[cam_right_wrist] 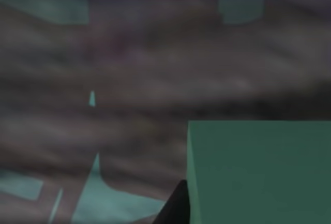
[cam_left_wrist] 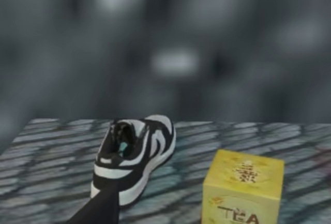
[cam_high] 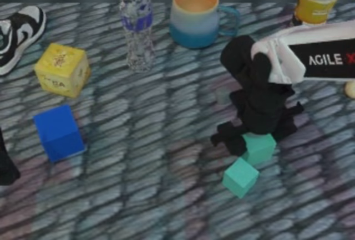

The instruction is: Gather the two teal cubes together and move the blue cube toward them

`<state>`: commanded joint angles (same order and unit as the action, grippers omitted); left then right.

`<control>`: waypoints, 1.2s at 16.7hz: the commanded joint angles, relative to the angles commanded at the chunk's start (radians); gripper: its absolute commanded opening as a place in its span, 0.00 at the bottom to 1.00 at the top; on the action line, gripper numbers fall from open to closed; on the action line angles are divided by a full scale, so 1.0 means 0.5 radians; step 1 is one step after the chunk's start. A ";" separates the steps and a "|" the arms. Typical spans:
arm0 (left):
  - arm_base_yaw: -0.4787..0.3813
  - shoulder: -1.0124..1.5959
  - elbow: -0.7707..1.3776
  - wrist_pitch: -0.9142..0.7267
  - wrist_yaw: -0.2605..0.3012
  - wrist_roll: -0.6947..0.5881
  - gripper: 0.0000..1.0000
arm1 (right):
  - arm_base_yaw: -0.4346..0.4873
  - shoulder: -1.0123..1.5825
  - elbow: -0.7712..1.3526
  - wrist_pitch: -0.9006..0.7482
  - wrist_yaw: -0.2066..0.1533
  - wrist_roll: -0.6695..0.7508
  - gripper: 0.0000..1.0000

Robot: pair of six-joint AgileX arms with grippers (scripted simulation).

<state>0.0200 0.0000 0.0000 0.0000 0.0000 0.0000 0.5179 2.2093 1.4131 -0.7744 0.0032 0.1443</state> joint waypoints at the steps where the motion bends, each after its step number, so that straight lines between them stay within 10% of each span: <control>1: 0.000 0.000 0.000 0.000 0.000 0.000 1.00 | 0.000 0.000 0.000 0.000 0.000 0.000 0.00; 20: 0.000 0.000 0.000 0.000 0.000 0.000 1.00 | 0.005 -0.250 0.267 -0.486 0.002 -0.003 0.00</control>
<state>0.0200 0.0000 0.0000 0.0000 0.0000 0.0000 0.5202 2.0845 1.5467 -1.0175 0.0044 0.1427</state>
